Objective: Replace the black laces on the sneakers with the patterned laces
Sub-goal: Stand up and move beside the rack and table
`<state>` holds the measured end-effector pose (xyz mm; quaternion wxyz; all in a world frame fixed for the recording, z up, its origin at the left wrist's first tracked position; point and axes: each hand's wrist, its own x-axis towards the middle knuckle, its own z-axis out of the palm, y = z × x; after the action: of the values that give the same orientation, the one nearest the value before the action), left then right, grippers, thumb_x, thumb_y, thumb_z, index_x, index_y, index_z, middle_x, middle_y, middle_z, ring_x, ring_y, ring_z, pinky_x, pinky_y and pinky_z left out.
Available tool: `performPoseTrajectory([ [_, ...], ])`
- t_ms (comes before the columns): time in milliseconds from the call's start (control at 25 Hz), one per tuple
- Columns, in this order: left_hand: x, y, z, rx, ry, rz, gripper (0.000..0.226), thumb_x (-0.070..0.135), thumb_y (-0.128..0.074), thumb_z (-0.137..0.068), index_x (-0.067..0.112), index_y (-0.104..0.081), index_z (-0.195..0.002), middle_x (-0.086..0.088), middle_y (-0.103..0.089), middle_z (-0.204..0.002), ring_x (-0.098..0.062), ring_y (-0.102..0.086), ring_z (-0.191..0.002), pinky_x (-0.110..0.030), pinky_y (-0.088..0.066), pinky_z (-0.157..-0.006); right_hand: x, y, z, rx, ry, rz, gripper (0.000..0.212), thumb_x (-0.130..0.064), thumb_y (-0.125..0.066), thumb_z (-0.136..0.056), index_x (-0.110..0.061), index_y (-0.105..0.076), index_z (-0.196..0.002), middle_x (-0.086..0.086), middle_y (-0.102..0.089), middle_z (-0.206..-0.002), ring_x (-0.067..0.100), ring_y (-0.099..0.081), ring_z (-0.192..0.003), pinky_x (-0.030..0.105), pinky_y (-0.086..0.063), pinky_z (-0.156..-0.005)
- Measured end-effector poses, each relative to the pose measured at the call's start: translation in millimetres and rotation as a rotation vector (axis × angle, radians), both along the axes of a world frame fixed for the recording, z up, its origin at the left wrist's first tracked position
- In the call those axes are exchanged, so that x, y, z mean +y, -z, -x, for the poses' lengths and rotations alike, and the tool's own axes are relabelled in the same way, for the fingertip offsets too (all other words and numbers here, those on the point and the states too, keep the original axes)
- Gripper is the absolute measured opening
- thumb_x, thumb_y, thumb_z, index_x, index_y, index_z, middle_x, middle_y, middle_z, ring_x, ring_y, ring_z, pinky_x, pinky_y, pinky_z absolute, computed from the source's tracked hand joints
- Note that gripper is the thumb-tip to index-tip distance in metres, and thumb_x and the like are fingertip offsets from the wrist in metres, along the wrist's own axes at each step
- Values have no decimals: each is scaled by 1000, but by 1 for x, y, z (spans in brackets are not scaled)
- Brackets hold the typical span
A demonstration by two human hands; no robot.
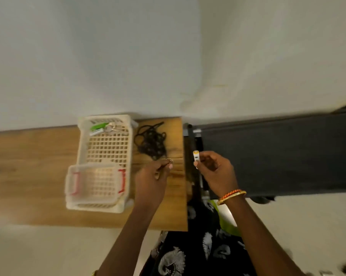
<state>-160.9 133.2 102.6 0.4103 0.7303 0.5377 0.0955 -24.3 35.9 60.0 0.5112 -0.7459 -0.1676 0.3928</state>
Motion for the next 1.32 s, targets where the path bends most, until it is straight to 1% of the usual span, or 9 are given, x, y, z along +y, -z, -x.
performPoseTrajectory([
  [160,60,-9,54,-37,-279,-61,6,18,-76,-81,19,-75,-86,16,-67,-75,16,-59,-67,0,-41,-61,71,-5,52,-73,-172,-36,19,-6,-70,-82,-20,-66,-94,1,-66,-91,-2,-61,-74,8,-48,-66],
  [320,116,-4,84,-44,-516,-22,9,20,-77,-79,14,-70,-80,7,-69,-72,0,-64,-68,-9,-47,-59,134,-3,90,-311,-347,-55,15,-12,-70,-81,-13,-70,-96,5,-64,-88,13,-59,-78,24,-51,-70],
  [480,166,21,89,18,-597,88,15,23,-77,-78,20,-67,-67,-4,-71,-73,-19,-69,-70,-36,-58,-71,193,11,105,-664,-541,28,23,-19,-65,-84,-10,-69,-104,9,-66,-95,27,-55,-93,34,-43,-77],
  [640,197,38,81,142,-547,143,13,16,-70,-81,4,-72,-79,-12,-72,-78,-26,-70,-75,-35,-58,-71,226,27,112,-946,-645,63,15,-14,-68,-77,-10,-70,-91,11,-67,-82,35,-56,-84,38,-45,-72],
  [760,203,40,81,89,-574,211,6,15,-69,-81,10,-66,-78,-11,-72,-84,-27,-71,-80,-38,-58,-77,231,33,115,-1049,-583,37,18,-6,-75,-70,-9,-72,-87,10,-69,-78,35,-58,-77,38,-48,-66],
  [840,200,39,82,29,-618,229,16,15,-72,-80,17,-56,-78,-6,-67,-86,-28,-70,-83,-42,-58,-79,232,34,118,-1131,-544,14,23,0,-79,-64,-9,-71,-84,8,-70,-76,33,-58,-73,35,-48,-61],
  [960,195,43,85,5,-582,252,33,19,-81,-73,17,-51,-89,1,-57,-87,-29,-69,-87,-44,-58,-78,232,38,120,-1156,-528,11,29,5,-80,-60,-9,-71,-84,8,-68,-81,33,-59,-74,36,-50,-62],
  [1120,193,52,82,-32,-556,265,54,21,-85,-65,22,-40,-95,-7,-64,-99,-29,-69,-85,-45,-59,-72,231,38,121,-1098,-492,75,28,1,-78,-66,-8,-71,-92,13,-64,-89,34,-61,-83,41,-53,-70],
  [1320,193,55,78,7,-677,195,53,20,-82,-69,16,-41,-102,-7,-63,-103,-30,-69,-89,-44,-58,-77,225,31,120,-1000,-499,102,30,3,-68,-70,-5,-68,-99,16,-62,-92,36,-59,-86,44,-52,-72],
])
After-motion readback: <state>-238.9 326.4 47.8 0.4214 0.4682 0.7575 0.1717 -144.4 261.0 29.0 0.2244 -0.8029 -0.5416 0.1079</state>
